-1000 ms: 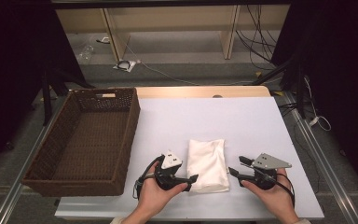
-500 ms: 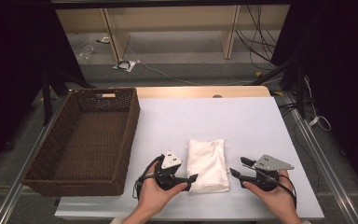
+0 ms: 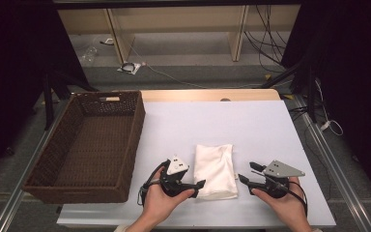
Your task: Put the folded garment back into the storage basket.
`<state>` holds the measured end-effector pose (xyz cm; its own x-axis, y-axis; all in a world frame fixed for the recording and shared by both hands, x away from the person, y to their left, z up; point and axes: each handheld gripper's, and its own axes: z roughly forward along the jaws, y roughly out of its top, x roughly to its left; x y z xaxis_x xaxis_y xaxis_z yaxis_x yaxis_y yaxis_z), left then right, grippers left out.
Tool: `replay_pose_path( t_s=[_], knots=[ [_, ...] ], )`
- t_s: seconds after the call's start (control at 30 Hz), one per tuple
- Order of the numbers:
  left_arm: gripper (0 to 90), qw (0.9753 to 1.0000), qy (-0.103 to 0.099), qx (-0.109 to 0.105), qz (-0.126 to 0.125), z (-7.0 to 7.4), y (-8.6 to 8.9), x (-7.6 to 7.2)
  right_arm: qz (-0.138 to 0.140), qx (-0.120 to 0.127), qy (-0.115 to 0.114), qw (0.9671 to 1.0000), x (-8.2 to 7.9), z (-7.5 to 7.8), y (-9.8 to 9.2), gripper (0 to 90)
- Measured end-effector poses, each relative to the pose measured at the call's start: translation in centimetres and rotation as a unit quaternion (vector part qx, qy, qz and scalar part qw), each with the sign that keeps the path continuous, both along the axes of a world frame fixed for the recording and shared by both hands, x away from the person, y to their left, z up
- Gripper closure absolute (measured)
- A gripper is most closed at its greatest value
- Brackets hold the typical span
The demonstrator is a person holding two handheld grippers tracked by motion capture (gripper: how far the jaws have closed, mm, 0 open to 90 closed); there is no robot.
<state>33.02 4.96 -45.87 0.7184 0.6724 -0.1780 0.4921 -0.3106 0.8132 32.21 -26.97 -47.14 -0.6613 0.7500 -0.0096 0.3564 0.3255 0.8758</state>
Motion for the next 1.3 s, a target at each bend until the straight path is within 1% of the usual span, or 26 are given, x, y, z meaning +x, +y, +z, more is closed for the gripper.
replay_pose_path(
  t_s=[0.13,0.17,0.27,0.3,0.43,0.47,0.5,0.6,0.63,0.73,0.87,0.97,1.13,1.3],
  knots=[
    [22.3,0.9999,0.003,-0.010,0.003,0.1,0.4,0.2,-0.007,0.010,-0.004,0.9999,0.0,0.0,-0.2,32.5],
    [22.3,0.9999,0.001,-0.011,0.004,0.1,0.5,0.2,-0.009,0.012,-0.008,0.9999,0.1,0.0,-0.2,32.3],
    [22.1,0.9999,-0.001,-0.012,0.008,0.2,0.7,0.3,-0.014,0.010,-0.007,0.9998,0.1,0.1,-0.5,31.5],
    [22.3,0.9999,-0.001,-0.013,0.010,0.2,0.8,0.3,-0.015,0.015,-0.007,0.9998,0.0,0.0,-0.5,30.9],
    [21.7,0.9999,-0.001,-0.009,0.013,0.1,0.8,0.3,-0.020,0.014,-0.008,0.9997,-0.2,0.0,-0.8,30.1],
    [21.5,0.9999,-0.003,-0.005,0.015,0.1,0.8,0.3,-0.023,0.020,-0.005,0.9995,-0.2,-0.1,-1.1,29.8],
    [21.0,0.9998,-0.002,-0.004,0.017,0.2,0.7,0.4,-0.022,0.019,-0.006,0.9996,-0.2,-0.2,-1.2,29.5],
    [18.8,0.9998,0.000,-0.006,0.019,0.1,0.7,0.4,-0.020,0.026,-0.011,0.9994,-0.4,-0.2,-1.3,28.7],
    [18.3,0.9998,0.001,-0.004,0.021,0.1,0.7,0.4,-0.020,0.023,-0.008,0.9995,-0.5,-0.2,-1.3,28.5],
    [16.7,0.9997,0.002,-0.005,0.024,0.1,0.5,0.6,-0.016,0.027,-0.008,0.9995,-0.7,-0.4,-1.4,28.1],
    [15.7,0.9996,0.000,-0.007,0.026,0.2,0.4,0.7,-0.019,0.028,-0.006,0.9994,-0.6,-0.5,-1.7,27.7],
    [14.9,0.9996,0.000,0.000,0.029,0.0,0.2,0.9,-0.020,0.032,-0.008,0.9993,-0.6,-0.5,-1.8,27.5],
    [13.0,0.9996,0.000,0.005,0.029,-0.1,0.1,0.7,-0.020,0.031,-0.009,0.9993,-0.7,-0.4,-1.8,26.9],
    [12.9,0.9996,-0.002,0.000,0.029,0.1,0.3,0.6,-0.021,0.030,-0.010,0.9993,-0.7,-0.4,-1.7,26.8]
  ],
)
